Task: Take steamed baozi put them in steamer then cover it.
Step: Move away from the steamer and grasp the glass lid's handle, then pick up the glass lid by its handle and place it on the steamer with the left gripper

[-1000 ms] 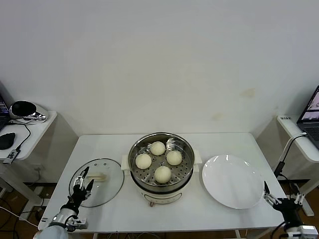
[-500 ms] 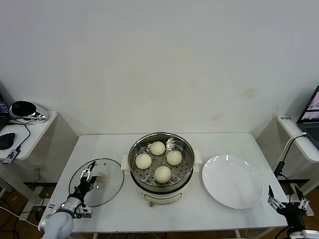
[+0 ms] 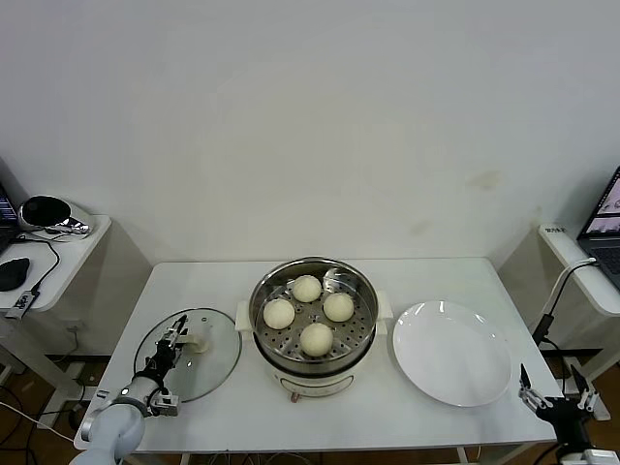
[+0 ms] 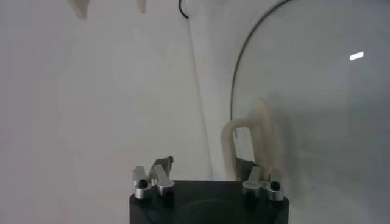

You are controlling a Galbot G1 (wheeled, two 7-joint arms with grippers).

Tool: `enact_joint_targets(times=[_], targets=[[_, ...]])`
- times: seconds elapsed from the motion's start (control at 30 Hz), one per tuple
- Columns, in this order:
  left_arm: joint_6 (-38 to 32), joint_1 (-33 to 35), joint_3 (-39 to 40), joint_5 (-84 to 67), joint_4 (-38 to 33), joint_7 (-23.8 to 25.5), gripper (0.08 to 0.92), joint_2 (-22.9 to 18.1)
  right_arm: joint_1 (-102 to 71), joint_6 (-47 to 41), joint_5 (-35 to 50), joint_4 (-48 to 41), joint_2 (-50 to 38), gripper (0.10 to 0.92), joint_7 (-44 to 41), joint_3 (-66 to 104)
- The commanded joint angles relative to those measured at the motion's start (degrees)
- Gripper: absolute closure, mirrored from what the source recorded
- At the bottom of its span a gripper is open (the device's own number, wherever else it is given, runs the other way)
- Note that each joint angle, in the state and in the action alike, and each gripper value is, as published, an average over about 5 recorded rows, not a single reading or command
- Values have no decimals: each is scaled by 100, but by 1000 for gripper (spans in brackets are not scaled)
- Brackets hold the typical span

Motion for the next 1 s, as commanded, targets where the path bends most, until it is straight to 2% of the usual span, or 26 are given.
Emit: enact_joint_targets(times=[0.03, 0.23, 0.33, 0.43, 0.6, 0.7, 0.87, 1.0], targets=[[25, -72, 35, -60, 129, -51, 554, 16, -17, 15, -4, 4, 17, 203, -4, 10], [66, 86, -25, -221, -139, -209, 727, 21, -63, 28, -38, 80, 39, 203, -18, -56], [144, 283, -111, -367, -548, -281, 809, 70, -100, 6, -39, 191, 46, 203, -30, -125], [427, 569, -244, -540, -1113, -275, 856, 162, -105, -5, -51, 265, 49, 203, -39, -171], [1587, 1299, -617, -1035, -2470, -56, 860, 354, -118, 2, -107, 337, 53, 203, -51, -271], [2030, 1645, -894, -1331, -3198, 231, 860, 465, -126, 11, -143, 356, 66, 203, -58, -355], [2528, 1775, -1030, -1952, -4186, 700, 860, 755, -122, 87, -266, 357, 96, 203, -124, -442], [2991, 1686, -671, -2331, -5036, 1013, 860, 1000, -127, 130, -373, 381, 137, 203, -146, -533]])
